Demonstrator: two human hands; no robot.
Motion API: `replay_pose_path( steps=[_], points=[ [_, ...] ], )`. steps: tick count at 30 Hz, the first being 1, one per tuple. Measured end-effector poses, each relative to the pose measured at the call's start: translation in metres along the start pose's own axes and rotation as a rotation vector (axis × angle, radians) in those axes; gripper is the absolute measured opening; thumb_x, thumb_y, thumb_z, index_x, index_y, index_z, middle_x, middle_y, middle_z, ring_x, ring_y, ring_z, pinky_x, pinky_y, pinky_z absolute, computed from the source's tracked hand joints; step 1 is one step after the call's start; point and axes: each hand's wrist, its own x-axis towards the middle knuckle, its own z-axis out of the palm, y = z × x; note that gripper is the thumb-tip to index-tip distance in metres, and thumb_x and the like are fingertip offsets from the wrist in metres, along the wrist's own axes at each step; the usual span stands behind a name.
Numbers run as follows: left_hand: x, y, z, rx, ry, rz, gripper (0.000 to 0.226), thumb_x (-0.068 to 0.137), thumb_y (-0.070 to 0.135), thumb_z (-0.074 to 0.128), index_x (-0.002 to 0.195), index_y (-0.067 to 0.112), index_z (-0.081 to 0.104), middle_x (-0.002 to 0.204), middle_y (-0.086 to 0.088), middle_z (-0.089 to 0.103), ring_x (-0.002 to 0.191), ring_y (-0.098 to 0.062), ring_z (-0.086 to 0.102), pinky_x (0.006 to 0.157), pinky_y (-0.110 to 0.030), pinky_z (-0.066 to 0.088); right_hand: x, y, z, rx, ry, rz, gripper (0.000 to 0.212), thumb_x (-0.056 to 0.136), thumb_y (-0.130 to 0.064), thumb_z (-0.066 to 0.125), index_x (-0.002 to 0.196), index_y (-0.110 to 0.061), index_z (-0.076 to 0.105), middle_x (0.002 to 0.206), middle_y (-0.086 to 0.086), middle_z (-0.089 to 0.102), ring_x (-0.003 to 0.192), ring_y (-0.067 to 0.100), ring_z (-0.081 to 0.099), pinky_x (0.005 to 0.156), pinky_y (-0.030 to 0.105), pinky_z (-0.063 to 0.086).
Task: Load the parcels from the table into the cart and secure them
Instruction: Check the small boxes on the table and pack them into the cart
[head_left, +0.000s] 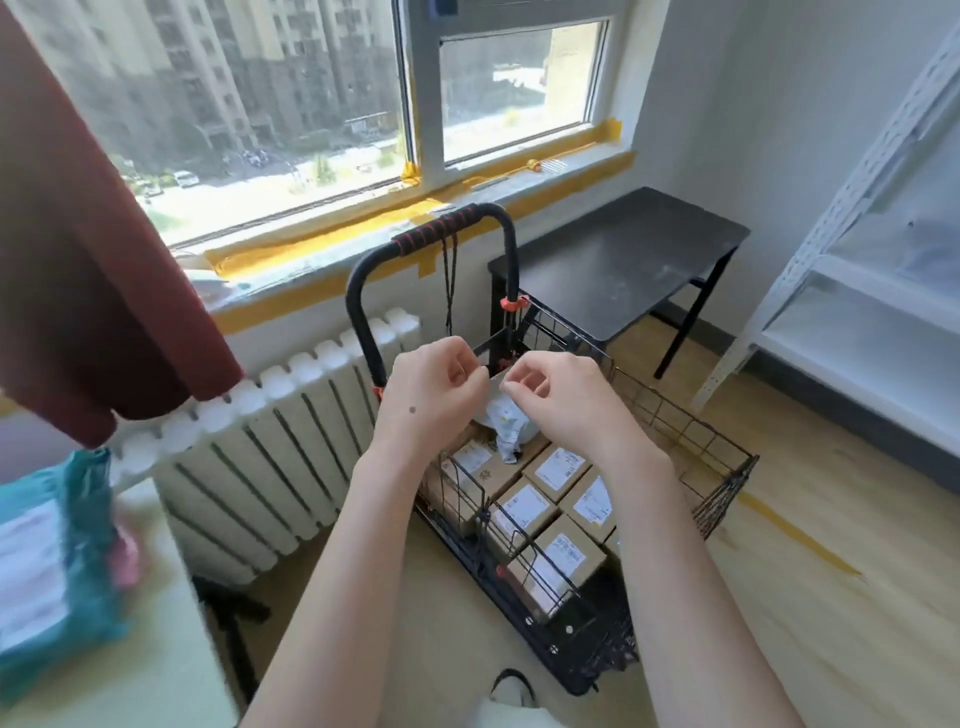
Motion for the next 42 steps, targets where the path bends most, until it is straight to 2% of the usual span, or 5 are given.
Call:
replay_pose_path(
  steps=[3,11,17,27,42],
  points=[
    [-0.039,-0.013,-0.041,-0.017,0.063,-0.047,0.013,0.087,0.019,0.062,0.074,0.017,0.06,0.058,0.004,0.052,0.054,-0.007,0.044,0.054,-0.019,0.035,-0.021,-0.035,0.021,0.007,-0.033,-0.064,0.012,0.093,-0.029,0.058,0.096,-0.024,0.068,0.087,-0.008,0.064,0.081,0.008,0.061,0.074,0.028,0.053],
    [-0.17,-0.056,-0.154,0.118,0.27,-0.174,0.01,0.088,0.02,0.064,0.08,0.015,0.062,0.063,0.006,0.055,0.06,-0.008,0.052,0.057,-0.022,0.044,-0.1,-0.135,0.097,0.054,-0.152,-0.279,0.008,0.093,-0.028,0.058,0.094,-0.027,0.066,0.085,-0.011,0.064,0.074,-0.002,0.058,0.064,0.014,0.043],
    [-0.263,-0.072,-0.223,0.176,0.446,-0.304,0.012,0.086,0.016,0.064,0.076,0.015,0.059,0.058,0.011,0.048,0.054,-0.002,0.046,0.052,-0.006,0.035,-0.157,-0.207,0.144,0.078,-0.308,-0.457,0.011,0.095,-0.028,0.057,0.102,-0.024,0.065,0.089,-0.009,0.063,0.079,0.0,0.058,0.064,0.015,0.044],
    [-0.377,-0.113,-0.302,0.227,0.759,-0.586,0.015,0.083,0.019,0.067,0.069,0.015,0.061,0.051,0.008,0.05,0.053,-0.005,0.048,0.057,-0.026,0.036,-0.206,-0.314,0.232,0.125,-0.537,-0.748,0.008,0.091,-0.024,0.062,0.095,-0.022,0.069,0.086,-0.006,0.065,0.073,-0.002,0.058,0.063,0.008,0.042],
    [-0.435,-0.167,-0.4,0.392,1.051,-0.873,0.017,0.087,0.023,0.063,0.071,0.018,0.059,0.051,0.011,0.04,0.053,-0.007,0.044,0.052,-0.022,0.035,-0.213,-0.451,0.354,0.164,-0.816,-1.135,0.01,0.092,-0.022,0.061,0.096,-0.022,0.07,0.086,-0.007,0.066,0.071,0.0,0.057,0.065,0.019,0.045]
  ],
)
